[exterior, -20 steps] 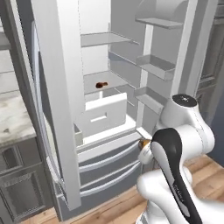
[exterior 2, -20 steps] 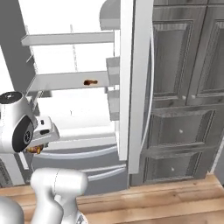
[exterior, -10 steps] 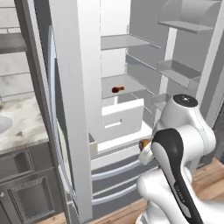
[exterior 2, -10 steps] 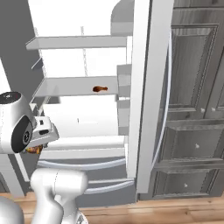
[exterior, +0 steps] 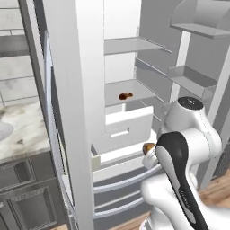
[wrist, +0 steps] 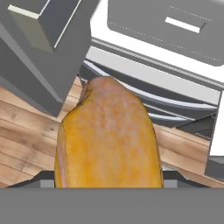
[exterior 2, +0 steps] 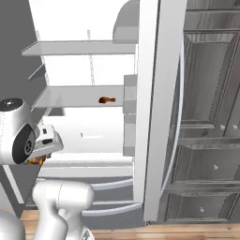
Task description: Place the chicken drumstick on the counter behind the older chicken drumstick on the same shelf of the fridge to maintain FIFO order. Close the fridge door when finished.
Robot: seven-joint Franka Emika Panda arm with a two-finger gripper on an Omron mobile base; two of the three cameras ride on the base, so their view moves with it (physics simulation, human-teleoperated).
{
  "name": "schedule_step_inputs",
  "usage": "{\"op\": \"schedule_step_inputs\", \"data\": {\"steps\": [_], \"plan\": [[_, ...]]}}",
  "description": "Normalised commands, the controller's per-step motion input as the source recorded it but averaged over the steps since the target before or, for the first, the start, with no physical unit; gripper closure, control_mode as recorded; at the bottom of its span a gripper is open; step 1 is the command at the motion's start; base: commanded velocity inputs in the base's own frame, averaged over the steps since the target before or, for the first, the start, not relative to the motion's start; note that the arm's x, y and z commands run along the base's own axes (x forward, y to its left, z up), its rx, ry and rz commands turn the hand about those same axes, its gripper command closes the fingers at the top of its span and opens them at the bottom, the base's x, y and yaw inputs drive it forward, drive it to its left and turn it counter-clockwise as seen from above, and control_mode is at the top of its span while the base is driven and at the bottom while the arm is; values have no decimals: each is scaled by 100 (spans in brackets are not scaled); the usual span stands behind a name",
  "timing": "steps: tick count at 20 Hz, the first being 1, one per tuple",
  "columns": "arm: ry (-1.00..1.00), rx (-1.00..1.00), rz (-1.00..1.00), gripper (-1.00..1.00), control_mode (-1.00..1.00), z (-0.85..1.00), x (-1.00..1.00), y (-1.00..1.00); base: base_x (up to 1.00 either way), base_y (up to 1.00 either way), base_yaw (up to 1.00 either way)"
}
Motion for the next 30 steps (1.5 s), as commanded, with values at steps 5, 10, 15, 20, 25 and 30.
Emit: {"op": "schedule_step_inputs", "data": {"steps": [5, 10, 15, 20, 25, 30], "plan": [[0, 0, 0, 100, 100, 0, 0, 0, 41, -13, 8], [0, 0, 0, 100, 100, 0, 0, 0, 33, -37, 7], [0, 0, 0, 100, 100, 0, 0, 0, 47, -13, 10], [0, 0, 0, 100, 100, 0, 0, 0, 72, 4, 15], [0, 0, 0, 100, 100, 0, 0, 0, 76, 3, 18], [0, 0, 0, 100, 100, 0, 0, 0, 96, 4, 18]]}}
